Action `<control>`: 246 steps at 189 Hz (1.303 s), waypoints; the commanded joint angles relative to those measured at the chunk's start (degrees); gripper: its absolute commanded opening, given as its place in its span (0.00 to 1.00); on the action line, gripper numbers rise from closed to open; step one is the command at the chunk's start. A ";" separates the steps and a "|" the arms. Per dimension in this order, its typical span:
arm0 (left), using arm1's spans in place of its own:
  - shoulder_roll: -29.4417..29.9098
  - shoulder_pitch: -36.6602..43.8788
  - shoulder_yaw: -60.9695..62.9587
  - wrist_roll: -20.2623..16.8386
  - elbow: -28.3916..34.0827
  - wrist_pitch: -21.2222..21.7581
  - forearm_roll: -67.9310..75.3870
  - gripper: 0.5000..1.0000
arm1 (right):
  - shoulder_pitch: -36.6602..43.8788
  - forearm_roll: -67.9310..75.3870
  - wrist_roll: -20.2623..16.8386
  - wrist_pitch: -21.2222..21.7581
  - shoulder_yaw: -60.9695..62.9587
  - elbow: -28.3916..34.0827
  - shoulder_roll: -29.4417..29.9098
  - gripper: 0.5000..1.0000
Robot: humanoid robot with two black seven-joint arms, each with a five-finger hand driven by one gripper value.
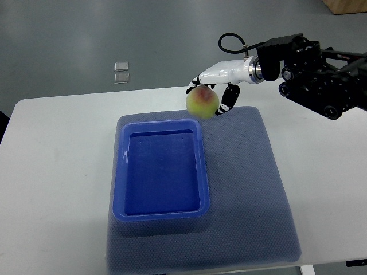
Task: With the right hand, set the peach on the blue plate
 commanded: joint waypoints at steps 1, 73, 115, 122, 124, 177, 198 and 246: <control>0.00 0.00 -0.01 0.00 0.07 0.01 -0.05 1.00 | 0.76 0.16 0.10 0.28 -0.11 0.66 2.97 0.32; 0.00 0.00 -0.01 0.00 -0.01 0.01 -0.05 1.00 | -3.28 -0.63 2.21 -0.07 -1.34 -1.01 14.66 0.43; 0.00 0.00 -0.01 0.00 -0.01 0.09 -0.05 1.00 | -4.68 -0.72 2.30 -0.16 -4.15 -1.89 16.51 0.63; 0.00 0.00 -0.01 0.00 -0.01 0.01 -0.05 1.00 | -4.86 -0.72 2.21 -0.16 -4.15 -1.89 16.51 0.66; 0.00 0.00 -0.01 0.00 0.07 0.01 -0.05 1.00 | -4.86 -0.72 2.30 -0.16 -4.15 -1.89 16.51 0.68; 0.00 0.00 -0.01 0.00 0.07 0.01 -0.05 1.00 | -5.30 0.16 2.30 0.46 -4.06 -1.89 16.15 0.86; 0.00 -0.09 -0.01 0.00 0.07 0.01 -0.05 1.00 | -4.95 0.33 2.39 0.28 -3.36 -1.89 15.28 0.86; 0.00 -0.09 -0.01 0.00 0.07 0.01 -0.05 1.00 | -3.10 9.82 1.86 0.11 1.83 -2.33 9.65 0.85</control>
